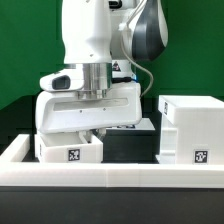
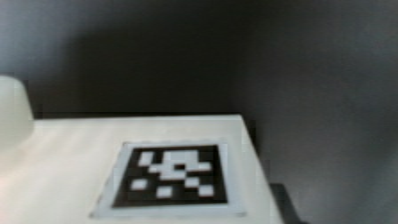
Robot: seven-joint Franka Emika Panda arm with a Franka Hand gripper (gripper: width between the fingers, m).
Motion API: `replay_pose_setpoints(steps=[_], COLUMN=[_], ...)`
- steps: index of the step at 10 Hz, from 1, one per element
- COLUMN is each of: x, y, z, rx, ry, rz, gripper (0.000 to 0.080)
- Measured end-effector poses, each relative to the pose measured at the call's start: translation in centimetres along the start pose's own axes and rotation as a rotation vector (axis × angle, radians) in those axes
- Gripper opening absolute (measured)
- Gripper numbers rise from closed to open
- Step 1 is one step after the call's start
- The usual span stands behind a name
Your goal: Assemble drawer
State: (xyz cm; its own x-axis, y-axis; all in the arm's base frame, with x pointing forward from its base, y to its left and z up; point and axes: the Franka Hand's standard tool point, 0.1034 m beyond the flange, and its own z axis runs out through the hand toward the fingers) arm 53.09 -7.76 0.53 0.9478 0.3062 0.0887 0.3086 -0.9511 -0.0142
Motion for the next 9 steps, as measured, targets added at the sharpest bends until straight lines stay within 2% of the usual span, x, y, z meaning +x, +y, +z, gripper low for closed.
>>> replay_pose_setpoints(steps=[3, 4, 6, 7, 9], x=[0.5, 0.4, 0.1, -0.6, -1.0], y=[-1.2, -1.5, -2.9, -3.3, -3.4], z=[0.0, -0.1, -1.4, -1.7, -1.8], rx=[0.003, 0.006, 0.014, 0.017, 0.018], ry=[0.004, 0.0, -0.006, -0.01, -0.014], rz=[-0.005, -0.011, -0.041, -0.048, -0.072], gripper=[0.0041, 0.0041, 0.0041, 0.0041, 0.0041])
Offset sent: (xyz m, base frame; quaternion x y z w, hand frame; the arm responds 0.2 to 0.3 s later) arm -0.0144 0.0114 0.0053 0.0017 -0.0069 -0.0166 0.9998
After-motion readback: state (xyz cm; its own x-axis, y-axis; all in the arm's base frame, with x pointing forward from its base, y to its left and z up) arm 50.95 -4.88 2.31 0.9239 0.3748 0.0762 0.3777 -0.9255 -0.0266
